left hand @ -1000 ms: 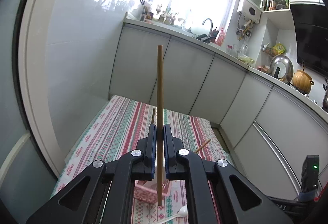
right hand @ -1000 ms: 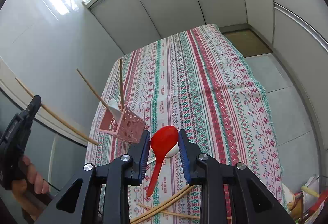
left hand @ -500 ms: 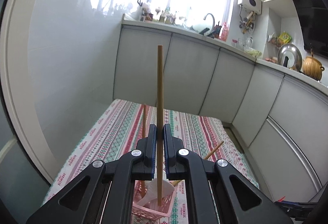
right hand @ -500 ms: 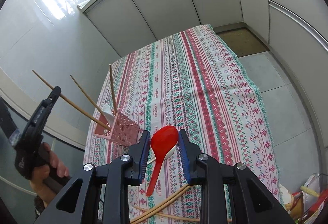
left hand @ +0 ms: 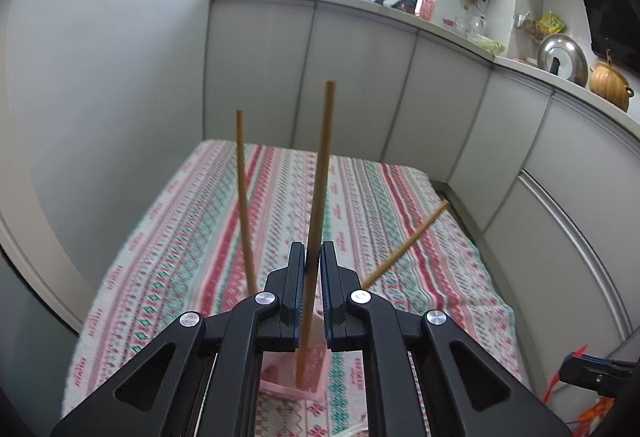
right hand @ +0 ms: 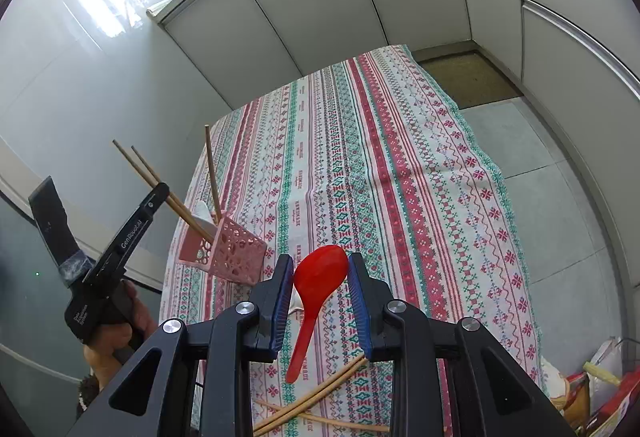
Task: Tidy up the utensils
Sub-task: 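Lower the chopstick into the pink basket and open the left gripper, then carry the red spoon into the basket and open the right gripper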
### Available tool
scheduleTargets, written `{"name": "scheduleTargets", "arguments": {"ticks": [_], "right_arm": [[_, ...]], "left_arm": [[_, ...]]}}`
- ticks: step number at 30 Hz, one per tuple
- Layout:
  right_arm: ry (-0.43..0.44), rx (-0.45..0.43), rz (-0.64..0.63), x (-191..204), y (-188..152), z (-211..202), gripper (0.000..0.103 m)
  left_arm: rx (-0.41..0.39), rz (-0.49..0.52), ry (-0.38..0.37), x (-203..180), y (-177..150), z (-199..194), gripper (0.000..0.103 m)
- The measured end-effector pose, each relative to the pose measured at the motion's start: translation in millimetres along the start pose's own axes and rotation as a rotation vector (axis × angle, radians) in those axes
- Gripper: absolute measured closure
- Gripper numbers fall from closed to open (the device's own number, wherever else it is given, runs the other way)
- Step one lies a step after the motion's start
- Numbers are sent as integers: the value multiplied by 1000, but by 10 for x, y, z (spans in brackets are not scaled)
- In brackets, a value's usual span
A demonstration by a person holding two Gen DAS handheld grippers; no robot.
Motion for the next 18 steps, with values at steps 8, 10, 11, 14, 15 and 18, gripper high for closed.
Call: {"name": "scheduleTargets", "arguments": {"ticks": [8, 10, 11, 14, 15, 18], "right_arm": [[24, -38, -21, 165, 53, -43, 75], [29, -57, -31, 238, 82, -48, 75], [31, -66, -36, 275, 93, -47, 75], [39, -89, -48, 383, 134, -29, 75], [44, -98, -52, 430, 156, -20, 75], [45, -135, -66, 561, 233, -5, 75]], "left_arm": [[92, -2, -35, 97, -58, -189, 44], [105, 4, -43, 158, -64, -290, 40], [113, 8, -44, 201, -65, -339, 37], [138, 15, -40, 363, -117, -462, 33], [152, 16, -37, 419, -143, -486, 33], [208, 7, -17, 611, -262, -511, 32]]}}
Point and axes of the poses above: each gripper's, at about its wrist camera, not at the fingertips, and z roughly the way its jaws point, x to its left, y to its top, the point moved 7 cm from there along z, roughly the way its jaws point, and after that the axes turned 11 degrees about y, right-handed, at the moved point
